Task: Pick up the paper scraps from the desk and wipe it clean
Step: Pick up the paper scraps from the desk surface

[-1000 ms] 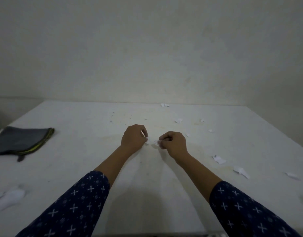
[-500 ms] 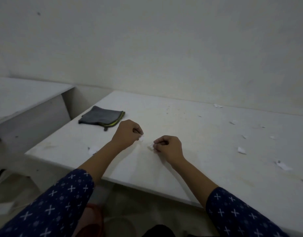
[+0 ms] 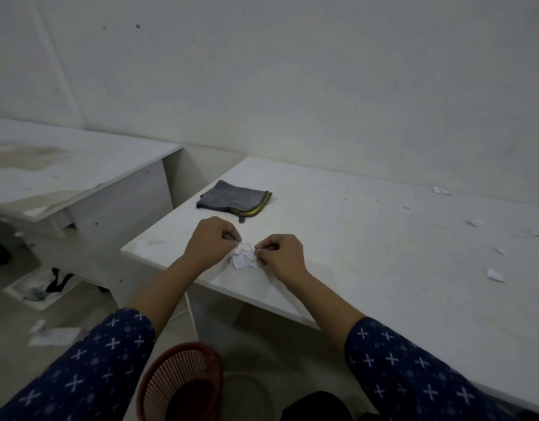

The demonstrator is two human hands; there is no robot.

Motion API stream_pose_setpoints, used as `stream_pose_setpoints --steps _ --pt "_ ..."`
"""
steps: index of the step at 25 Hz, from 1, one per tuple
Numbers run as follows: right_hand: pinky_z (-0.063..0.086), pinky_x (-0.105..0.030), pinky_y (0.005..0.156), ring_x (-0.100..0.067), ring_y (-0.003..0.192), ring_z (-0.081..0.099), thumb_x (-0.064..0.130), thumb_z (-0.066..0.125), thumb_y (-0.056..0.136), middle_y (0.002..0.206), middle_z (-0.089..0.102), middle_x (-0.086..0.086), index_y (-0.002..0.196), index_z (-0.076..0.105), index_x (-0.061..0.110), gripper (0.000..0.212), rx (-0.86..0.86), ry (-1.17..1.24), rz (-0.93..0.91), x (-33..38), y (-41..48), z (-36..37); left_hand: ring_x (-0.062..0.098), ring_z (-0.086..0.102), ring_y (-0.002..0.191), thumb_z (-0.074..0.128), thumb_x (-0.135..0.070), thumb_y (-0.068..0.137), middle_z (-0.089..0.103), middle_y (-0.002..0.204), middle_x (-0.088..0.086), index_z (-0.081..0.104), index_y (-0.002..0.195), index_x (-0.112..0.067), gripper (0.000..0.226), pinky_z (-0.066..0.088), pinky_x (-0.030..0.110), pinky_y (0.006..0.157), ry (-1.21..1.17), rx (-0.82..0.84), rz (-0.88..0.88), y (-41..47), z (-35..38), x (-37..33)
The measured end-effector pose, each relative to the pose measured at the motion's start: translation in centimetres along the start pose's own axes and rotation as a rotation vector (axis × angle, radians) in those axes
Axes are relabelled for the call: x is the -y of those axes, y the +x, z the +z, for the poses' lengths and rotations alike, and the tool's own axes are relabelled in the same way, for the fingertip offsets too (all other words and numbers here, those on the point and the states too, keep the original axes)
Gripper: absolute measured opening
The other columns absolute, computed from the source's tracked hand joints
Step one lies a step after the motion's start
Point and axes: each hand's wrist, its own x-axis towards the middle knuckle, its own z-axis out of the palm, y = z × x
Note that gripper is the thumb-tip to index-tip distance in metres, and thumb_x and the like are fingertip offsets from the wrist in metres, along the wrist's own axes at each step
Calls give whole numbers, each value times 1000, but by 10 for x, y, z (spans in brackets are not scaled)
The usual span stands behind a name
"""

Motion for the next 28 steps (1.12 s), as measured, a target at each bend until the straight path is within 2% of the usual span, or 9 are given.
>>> stream_pose_setpoints --steps 4,8,10,13,16,19,25,28 --pt "54 -29 87 -22 82 66 3 61 82 92 72 -13 94 73 5 17 -72 -74 -11 -8 1 -3 19 58 100 60 -15 87 66 104 3 70 89 -18 11 43 32 96 98 20 48 -5 15 -5" --pt "46 -19 85 -15 89 63 3 55 85 101 71 -8 100 71 8 23 -165 -163 -66 -20 -1 -48 20 55 113 58 -12 86 64 116 3 67 102 -17 19 38 36 101 69 -20 238 -1 42 -36" --pt "42 -20 90 -18 102 60 3 47 89 110 68 -7 109 67 8 28 -185 -320 -102 -33 -6 -86 21 50 122 56 -14 87 58 128 3 61 116 -17 29 33 35 104 62 49 296 3 66 -62" --pt "34 -31 104 -23 123 48 6 38 94 131 57 -8 128 54 9 37 -131 -699 -118 -61 -17 -149 19 26 141 50 -25 92 37 149 3 40 139 -21 48 23 35 111 108 220 405 7 112 -106" --pt "20 -33 115 -22 142 27 18 30 100 152 33 -9 144 31 10 45 -93 -934 -19 -92 -32 -213 16 11 145 44 -35 96 18 156 0 23 147 -24 56 16 33 113 138 358 499 11 158 -158" --pt "14 -33 118 -21 146 17 23 27 102 156 22 -9 148 21 8 49 -120 -1001 123 -118 -43 -276 15 8 145 39 -41 96 15 157 0 19 148 -25 57 14 34 114 126 431 570 13 197 -214" --pt "18 -34 117 -23 145 19 19 28 102 156 22 -10 148 19 8 48 -180 -1040 306 -157 -36 -372 17 13 145 34 -43 98 22 155 3 24 146 -22 54 16 36 115 115 467 644 25 259 -307" --pt "22 -32 114 -23 141 28 16 30 102 153 31 -10 146 27 8 45 -194 -976 329 -169 -18 -397 19 17 144 37 -41 97 27 154 3 32 143 -23 50 18 37 113 133 428 683 29 280 -333"
